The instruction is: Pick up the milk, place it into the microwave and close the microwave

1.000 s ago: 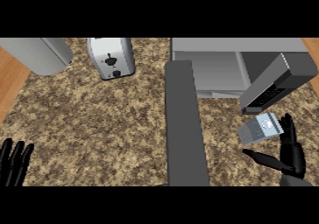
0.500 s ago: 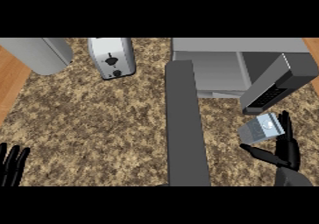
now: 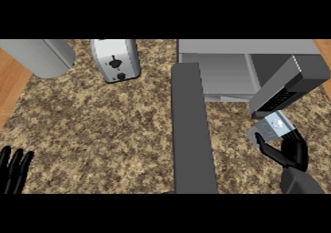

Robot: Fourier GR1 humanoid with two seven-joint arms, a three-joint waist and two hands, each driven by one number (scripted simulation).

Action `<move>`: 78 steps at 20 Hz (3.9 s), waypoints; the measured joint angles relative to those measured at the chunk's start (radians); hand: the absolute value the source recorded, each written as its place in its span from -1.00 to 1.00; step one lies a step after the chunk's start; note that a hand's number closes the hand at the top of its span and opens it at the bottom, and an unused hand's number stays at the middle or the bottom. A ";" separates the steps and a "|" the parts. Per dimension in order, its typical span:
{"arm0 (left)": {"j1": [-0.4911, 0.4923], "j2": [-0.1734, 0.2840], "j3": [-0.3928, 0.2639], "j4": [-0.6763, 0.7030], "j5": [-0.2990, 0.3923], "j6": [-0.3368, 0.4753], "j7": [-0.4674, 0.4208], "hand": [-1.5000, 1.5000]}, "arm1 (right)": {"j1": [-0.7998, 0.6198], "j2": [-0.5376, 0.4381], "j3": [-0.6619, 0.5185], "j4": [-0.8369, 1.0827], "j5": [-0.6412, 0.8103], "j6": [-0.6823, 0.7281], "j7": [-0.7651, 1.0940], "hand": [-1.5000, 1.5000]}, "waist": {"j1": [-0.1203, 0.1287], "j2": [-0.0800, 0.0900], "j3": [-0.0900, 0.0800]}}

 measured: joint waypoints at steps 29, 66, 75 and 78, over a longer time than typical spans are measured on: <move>0.062 0.015 0.096 -0.001 0.075 -0.078 -0.030 -1.00 | 0.324 0.181 0.360 -0.740 0.033 0.134 0.316 1.00 | -0.021 -0.009 -0.003; -0.031 0.061 0.283 0.119 0.161 -0.201 0.003 -1.00 | -0.156 0.196 0.366 -0.465 0.011 -0.402 0.528 1.00 | 0.007 0.003 0.002; -0.064 0.079 0.307 0.185 0.161 -0.242 -0.022 -1.00 | -0.380 0.160 0.256 -0.091 0.030 -0.412 0.278 1.00 | 0.030 0.011 0.000; -0.084 0.080 0.310 0.206 0.152 -0.241 -0.027 -1.00 | -0.445 0.156 0.241 -0.012 0.045 -0.448 0.239 1.00 | 0.034 0.013 0.000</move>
